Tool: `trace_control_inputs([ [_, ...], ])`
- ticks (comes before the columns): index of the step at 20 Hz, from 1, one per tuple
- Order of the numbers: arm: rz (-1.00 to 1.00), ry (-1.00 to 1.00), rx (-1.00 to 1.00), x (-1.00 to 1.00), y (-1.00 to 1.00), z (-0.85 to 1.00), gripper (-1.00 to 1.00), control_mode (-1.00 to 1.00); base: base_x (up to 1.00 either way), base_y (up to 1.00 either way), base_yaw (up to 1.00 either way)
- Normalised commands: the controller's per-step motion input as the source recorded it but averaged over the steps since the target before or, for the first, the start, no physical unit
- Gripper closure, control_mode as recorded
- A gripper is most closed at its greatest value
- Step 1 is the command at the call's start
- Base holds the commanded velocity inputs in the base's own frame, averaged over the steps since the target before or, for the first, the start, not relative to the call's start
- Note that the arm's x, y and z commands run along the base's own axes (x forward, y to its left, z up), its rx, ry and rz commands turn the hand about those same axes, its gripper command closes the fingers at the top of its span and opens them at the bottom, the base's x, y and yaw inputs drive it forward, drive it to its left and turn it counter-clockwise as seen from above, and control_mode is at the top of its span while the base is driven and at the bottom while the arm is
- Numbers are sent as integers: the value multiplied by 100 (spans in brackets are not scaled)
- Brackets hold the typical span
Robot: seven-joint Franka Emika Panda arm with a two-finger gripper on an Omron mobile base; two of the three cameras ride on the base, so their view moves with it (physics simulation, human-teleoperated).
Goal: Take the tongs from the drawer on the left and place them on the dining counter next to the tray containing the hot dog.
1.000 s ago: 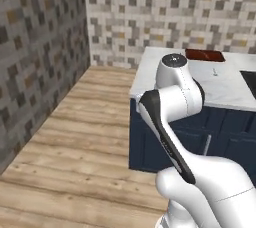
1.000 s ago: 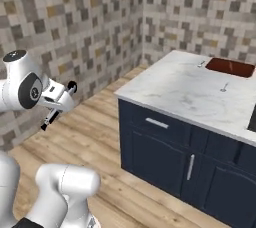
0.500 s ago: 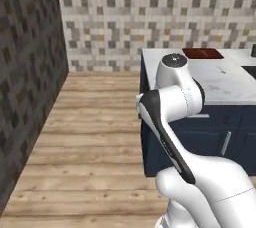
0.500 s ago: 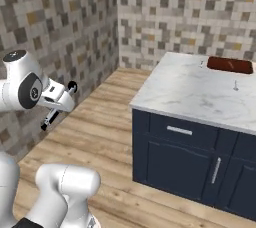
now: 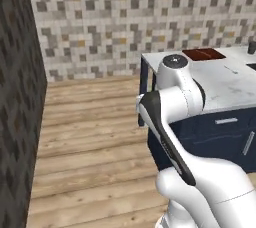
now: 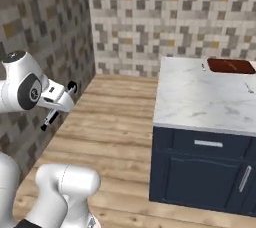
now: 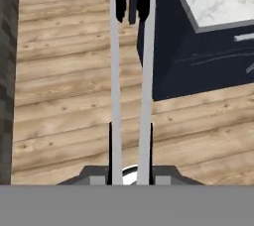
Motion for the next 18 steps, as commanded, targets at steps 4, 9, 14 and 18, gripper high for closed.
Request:
trace_control_inputs([
  [4, 0, 0, 0, 0, 0, 0, 100, 100, 100, 100, -37],
  [9, 0, 0, 0, 0, 0, 0, 100, 100, 100, 100, -37],
  [14, 0, 0, 0, 0, 0, 0, 100, 100, 100, 100, -43],
  [18, 0, 0, 0, 0, 0, 0, 100, 100, 100, 100, -43],
])
